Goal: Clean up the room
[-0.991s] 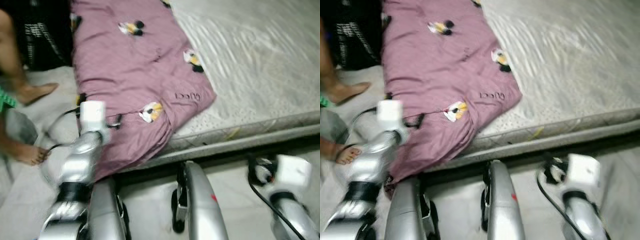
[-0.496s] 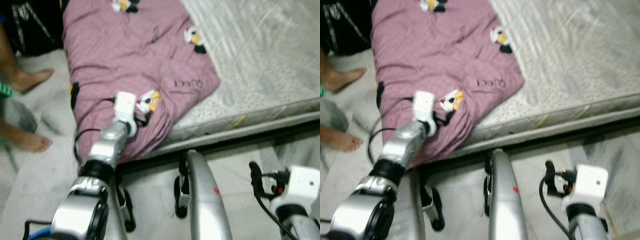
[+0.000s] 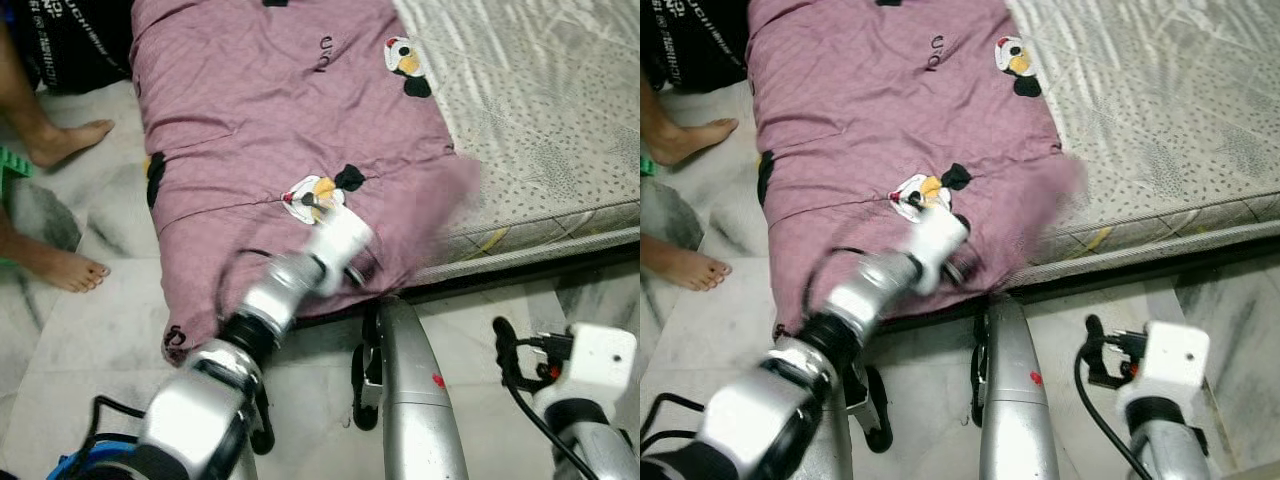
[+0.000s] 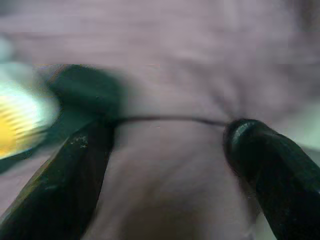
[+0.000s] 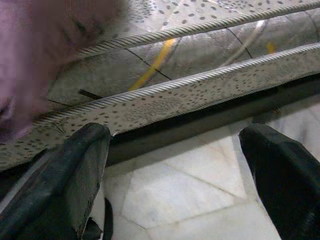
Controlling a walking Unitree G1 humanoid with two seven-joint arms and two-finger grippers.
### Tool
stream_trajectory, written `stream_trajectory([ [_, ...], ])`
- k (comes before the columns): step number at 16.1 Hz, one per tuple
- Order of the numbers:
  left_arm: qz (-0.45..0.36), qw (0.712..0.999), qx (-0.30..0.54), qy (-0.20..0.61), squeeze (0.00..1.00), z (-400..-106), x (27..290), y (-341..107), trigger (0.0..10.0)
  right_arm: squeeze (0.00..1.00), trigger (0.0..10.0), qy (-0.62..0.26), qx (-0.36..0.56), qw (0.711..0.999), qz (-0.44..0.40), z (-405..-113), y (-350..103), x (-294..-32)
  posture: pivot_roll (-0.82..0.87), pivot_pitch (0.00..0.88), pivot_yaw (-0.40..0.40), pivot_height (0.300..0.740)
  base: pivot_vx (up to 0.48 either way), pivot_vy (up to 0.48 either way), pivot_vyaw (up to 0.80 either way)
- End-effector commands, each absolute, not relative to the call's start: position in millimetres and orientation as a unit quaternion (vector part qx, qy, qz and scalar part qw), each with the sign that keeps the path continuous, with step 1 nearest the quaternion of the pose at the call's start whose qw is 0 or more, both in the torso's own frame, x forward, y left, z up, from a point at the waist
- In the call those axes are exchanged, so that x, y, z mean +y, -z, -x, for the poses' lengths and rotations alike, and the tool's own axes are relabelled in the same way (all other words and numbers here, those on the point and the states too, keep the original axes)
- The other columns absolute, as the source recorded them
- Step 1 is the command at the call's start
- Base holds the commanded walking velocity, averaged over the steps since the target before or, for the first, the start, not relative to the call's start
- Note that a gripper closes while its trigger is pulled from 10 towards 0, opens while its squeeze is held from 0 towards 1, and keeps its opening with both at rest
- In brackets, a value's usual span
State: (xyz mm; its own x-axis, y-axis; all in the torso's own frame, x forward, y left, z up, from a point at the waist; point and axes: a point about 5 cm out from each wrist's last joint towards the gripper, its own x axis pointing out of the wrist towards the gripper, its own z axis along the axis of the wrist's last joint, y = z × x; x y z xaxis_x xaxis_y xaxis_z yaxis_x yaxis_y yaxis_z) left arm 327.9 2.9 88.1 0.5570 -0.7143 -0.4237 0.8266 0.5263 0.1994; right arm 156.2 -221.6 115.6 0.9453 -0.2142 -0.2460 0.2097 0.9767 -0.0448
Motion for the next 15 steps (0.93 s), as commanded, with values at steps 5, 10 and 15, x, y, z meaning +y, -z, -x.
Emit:
stream_trajectory([
  [5, -0.218, 0.844, 0.154, 0.465, 0.0, -303.9, 18.8, -57.4, 10.0, 0.0, 10.0, 0.111, 0.126, 0.986, 0.009, -166.4, -112.9, -222.7, -0.18, 0.304, 0.023, 0.554, 0.0, 0.0, 0.0],
  [10, -0.172, 0.923, 0.005, 0.343, 0.0, -306.6, 62.7, -109.6, 10.0, 0.0, 10.0, 0.088, 0.094, 0.992, -0.002, -200.4, -114.3, -215.9, -0.09, 0.241, -0.003, 0.554, 0.0, 0.0, 0.0],
  [15, -0.089, 0.974, -0.056, 0.199, 0.0, -272.2, 111.4, -137.4, 10.0, 0.0, 10.0, 0.055, 0.048, 0.997, -0.02, -259.3, -121.7, -205.0, 0.04, 0.205, -0.036, 0.554, 0.0, 0.0, 0.0],
])
